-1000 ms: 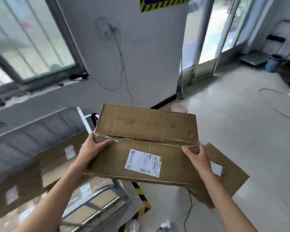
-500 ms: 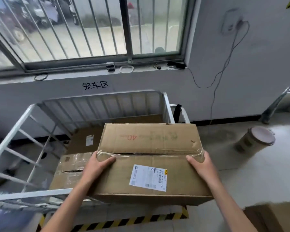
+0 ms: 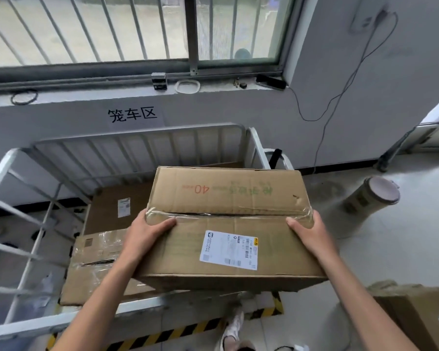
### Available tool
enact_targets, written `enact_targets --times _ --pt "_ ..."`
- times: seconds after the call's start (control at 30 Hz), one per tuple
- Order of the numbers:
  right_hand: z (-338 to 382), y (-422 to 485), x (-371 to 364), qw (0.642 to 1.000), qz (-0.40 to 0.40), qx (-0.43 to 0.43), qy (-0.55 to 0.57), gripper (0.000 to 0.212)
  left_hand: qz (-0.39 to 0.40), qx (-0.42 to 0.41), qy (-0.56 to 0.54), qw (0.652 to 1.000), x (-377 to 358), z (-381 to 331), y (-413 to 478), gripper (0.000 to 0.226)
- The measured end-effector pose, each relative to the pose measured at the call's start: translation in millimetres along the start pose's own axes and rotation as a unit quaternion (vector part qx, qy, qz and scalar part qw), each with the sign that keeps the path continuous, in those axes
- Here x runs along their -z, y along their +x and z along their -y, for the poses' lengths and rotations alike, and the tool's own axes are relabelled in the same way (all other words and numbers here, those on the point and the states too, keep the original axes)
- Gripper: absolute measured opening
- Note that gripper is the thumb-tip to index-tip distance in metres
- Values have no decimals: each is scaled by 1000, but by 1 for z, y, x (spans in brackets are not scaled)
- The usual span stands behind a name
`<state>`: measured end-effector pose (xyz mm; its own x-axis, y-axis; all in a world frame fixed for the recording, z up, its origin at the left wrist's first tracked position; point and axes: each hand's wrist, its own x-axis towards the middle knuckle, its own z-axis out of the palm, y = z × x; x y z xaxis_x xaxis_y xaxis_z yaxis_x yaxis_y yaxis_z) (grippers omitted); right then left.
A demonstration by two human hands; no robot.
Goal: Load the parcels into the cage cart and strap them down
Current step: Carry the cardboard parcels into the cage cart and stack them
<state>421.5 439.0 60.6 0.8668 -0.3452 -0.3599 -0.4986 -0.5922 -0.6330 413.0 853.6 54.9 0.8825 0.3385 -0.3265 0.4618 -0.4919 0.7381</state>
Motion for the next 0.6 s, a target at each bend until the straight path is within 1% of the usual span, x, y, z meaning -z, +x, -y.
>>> enact_targets --times 0.1,0.17,0.23,0.27,0.33,0.37,0.43,0.47,0.53,0.6 --pt "29 44 -16 999 37 -9 -17 70 -11 26 32 999 4 -10 34 59" --pt "45 82 -31 996 72 -22 -55 71 -4 50 44 998 3 -5 59 53" --pt "54 115 -52 990 106 -29 -87 78 9 81 27 996 -4 10 80 55" --pt "56 130 -64 987 125 -29 -96 75 10 98 14 995 -11 21 90 60" --pt "43 152 -96 982 157 -42 -94 68 8 128 -1 992 -29 45 104 65" --pt "32 159 -113 981 170 -56 -75 67 6 136 -11 991 -41 54 108 62" --pt "1 168 -148 975 194 -100 -44 72 -1 153 -38 988 -64 72 115 59" --pt "-17 175 -165 971 203 -120 -38 76 3 165 -44 985 -76 83 122 62" --pt "-46 182 -191 965 209 -151 -43 84 10 190 -40 981 -100 111 132 70" --pt "-66 187 -208 966 196 -162 -41 78 26 206 -41 977 -119 136 141 74"
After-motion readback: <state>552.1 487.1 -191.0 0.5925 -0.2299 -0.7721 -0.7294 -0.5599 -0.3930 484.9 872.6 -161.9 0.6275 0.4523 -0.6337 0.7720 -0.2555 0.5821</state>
